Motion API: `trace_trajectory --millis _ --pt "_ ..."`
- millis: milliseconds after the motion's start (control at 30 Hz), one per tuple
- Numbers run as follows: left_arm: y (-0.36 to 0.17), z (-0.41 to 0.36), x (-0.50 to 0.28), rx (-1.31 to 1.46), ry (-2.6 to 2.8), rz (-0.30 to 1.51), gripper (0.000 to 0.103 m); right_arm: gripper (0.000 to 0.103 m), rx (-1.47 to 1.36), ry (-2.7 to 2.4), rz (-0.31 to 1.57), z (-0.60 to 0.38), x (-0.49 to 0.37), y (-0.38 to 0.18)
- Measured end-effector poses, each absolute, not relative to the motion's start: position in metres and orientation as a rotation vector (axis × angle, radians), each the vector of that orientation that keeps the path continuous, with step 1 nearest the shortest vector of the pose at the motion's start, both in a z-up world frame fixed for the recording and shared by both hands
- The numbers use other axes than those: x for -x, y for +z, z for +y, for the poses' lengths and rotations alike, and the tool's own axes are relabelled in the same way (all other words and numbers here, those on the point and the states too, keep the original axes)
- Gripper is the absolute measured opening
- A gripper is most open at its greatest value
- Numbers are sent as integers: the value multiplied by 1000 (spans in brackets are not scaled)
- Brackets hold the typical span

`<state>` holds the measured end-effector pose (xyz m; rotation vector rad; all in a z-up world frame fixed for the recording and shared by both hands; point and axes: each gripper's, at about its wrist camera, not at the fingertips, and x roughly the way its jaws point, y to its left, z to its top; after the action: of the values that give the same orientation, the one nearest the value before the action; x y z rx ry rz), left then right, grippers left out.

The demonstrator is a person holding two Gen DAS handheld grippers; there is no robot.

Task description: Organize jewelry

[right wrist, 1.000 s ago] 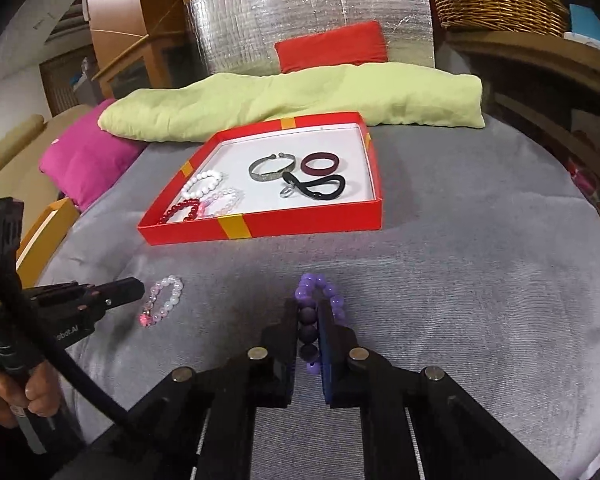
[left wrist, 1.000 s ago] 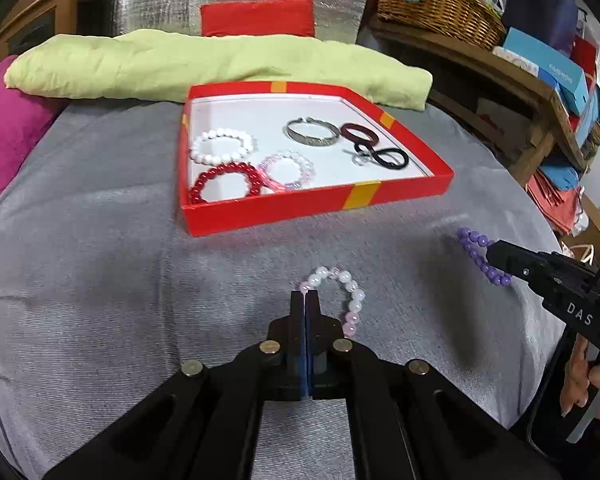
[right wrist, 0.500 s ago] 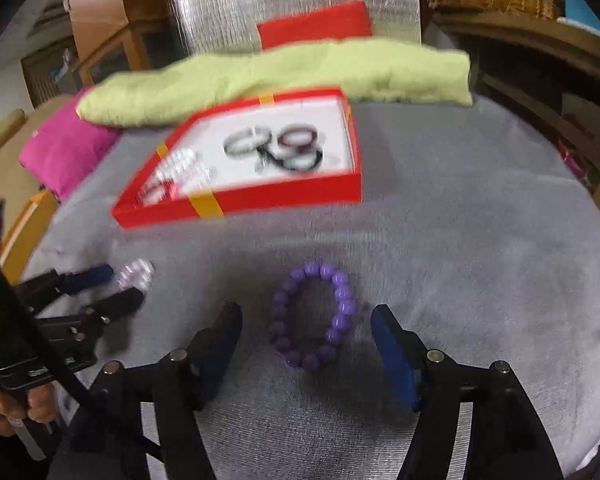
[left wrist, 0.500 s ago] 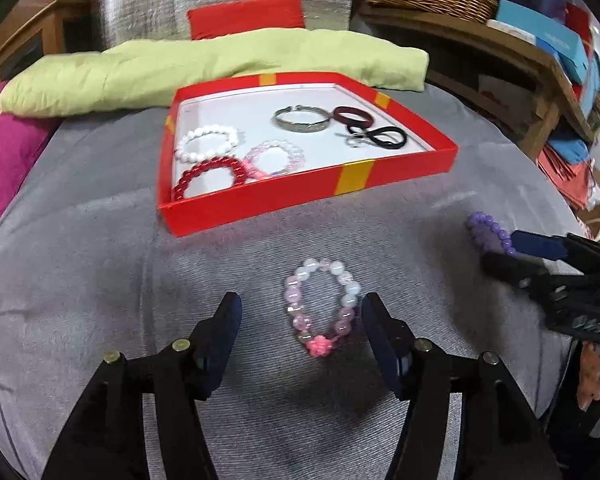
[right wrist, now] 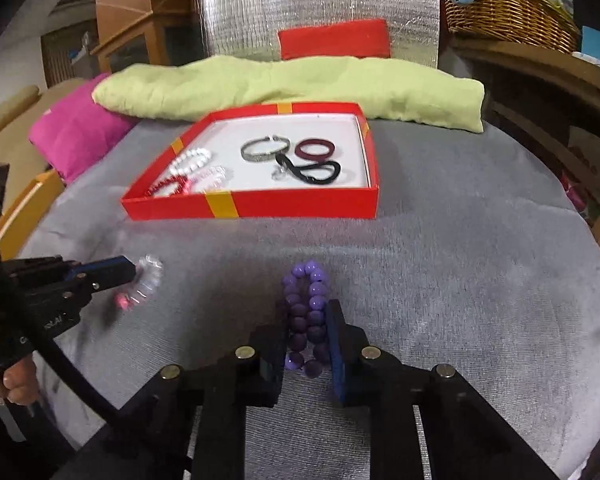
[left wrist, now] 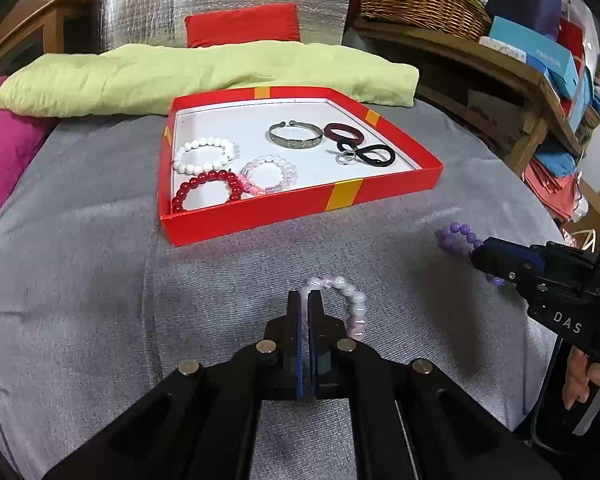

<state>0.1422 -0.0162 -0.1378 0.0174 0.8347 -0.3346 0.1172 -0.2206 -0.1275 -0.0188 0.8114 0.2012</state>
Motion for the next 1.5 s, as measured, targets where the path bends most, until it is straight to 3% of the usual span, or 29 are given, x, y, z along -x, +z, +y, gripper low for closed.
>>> trace_trajectory --millis 67,267,400,500,600,667,700,733,833,867,933,967,1500 --pt "-138 -14 -143 -9 -327 840 3 5 4 210 803 -221 -117 -125" --pt "-138 -11 -147 30 -336 865 3 5 -17 194 823 -225 -120 -126" --pt "-140 -17 -145 -5 -335 866 35 7 -66 185 843 -234 -122 -127" --pt "-142 -22 -144 -34 -344 867 37 10 -95 181 874 -239 -124 -130" --pt "-146 -25 -143 -61 -335 873 37 27 -99 191 889 -238 -124 -132" --pt "-147 -25 -143 -68 -333 874 37 29 -88 201 884 -235 -123 -131" --pt "-146 -24 -142 -67 -332 869 31 29 -83 208 882 -233 -122 -131" --pt "-147 -24 -142 -69 -330 870 18 29 -72 216 877 -230 -122 -132" --pt "-147 -24 -141 -72 -329 871 9 29 -21 212 903 -221 -123 -140" --pt "-147 -24 -141 -71 -331 870 9 28 2 208 904 -219 -123 -142" --pt "-145 -24 -139 -76 -328 863 7 12 68 207 877 -212 -119 -141" --pt "-144 -24 -139 -78 -327 857 7 10 83 212 868 -210 -118 -140" --pt "-108 -8 -128 -14 -322 713 7 10 -46 201 658 -230 -104 -100"
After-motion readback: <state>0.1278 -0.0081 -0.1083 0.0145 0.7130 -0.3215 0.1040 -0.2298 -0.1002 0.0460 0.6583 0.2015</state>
